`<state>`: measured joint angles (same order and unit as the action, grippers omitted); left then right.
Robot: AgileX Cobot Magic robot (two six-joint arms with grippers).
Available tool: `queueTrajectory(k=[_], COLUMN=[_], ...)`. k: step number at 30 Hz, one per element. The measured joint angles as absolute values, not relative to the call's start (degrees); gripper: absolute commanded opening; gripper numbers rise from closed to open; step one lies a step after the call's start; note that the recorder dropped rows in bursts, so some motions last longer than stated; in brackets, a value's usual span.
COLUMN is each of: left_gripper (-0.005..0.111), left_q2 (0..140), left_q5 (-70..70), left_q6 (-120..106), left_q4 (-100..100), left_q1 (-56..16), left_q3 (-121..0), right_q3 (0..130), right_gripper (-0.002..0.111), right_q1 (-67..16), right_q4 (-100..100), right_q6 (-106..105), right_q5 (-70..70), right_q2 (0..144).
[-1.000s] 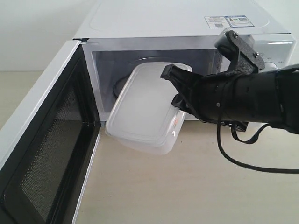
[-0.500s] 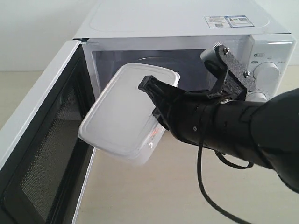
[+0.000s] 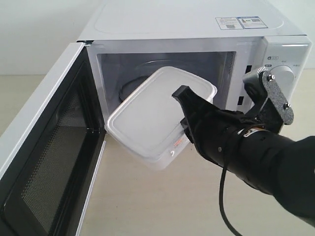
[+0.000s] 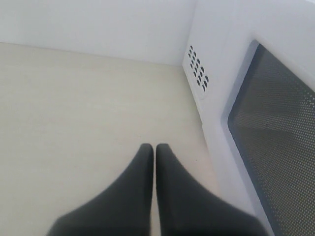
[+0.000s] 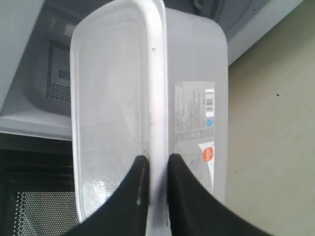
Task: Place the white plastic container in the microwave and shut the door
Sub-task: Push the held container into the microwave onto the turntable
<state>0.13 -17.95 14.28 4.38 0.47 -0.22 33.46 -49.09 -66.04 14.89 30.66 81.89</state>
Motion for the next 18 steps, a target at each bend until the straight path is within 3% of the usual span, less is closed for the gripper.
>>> queueTrajectory(k=[18], left_gripper=[0.004], left_q2=[0.13], left_q5=[-17.95], left_q6=[14.28], left_q4=[4.38], left_q1=[0.47], left_q3=[-0.22], right_q3=[38.80], right_gripper=[0.000], right_q1=[-45.98], right_q4=[-55.89], right_q6=[31.20], right_q5=[36.87], right_q2=[95.26])
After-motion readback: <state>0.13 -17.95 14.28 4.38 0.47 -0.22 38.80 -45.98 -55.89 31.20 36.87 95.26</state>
